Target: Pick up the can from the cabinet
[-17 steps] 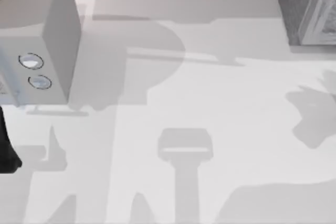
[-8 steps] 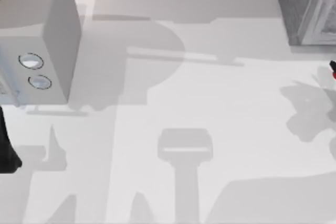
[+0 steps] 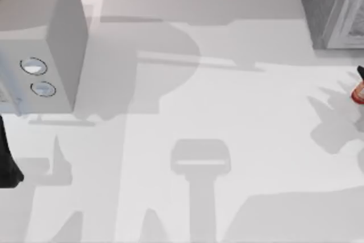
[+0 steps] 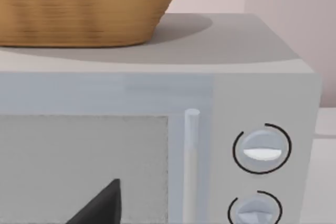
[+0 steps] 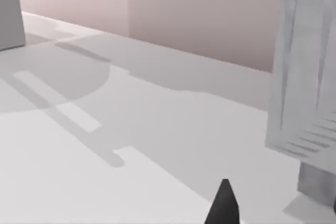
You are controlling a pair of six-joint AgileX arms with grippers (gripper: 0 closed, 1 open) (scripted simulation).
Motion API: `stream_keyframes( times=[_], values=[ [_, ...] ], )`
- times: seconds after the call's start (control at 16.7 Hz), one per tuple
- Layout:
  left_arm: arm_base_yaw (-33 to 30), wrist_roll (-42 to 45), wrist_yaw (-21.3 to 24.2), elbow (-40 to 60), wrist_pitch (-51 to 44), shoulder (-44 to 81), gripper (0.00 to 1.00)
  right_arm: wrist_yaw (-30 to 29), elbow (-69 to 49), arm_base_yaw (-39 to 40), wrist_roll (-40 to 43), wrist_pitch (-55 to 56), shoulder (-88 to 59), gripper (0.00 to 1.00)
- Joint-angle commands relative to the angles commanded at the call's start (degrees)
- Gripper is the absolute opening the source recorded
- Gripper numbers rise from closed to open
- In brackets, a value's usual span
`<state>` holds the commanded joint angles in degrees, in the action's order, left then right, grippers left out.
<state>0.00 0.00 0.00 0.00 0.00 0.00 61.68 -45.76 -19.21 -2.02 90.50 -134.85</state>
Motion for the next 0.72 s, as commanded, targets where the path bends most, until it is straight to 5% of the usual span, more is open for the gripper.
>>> stream_keyframes(
  times=[0.36, 0.72],
  values=[
    [0.0, 0.0, 0.0, 0.0, 0.0, 0.0, 1.0, 0.0, 0.0, 0.0, 0.0, 0.0, 0.0, 0.98],
    [0.0, 0.0, 0.0, 0.0, 0.0, 0.0, 1.0, 0.0, 0.0, 0.0, 0.0, 0.0, 0.0, 1.0]
  ],
)
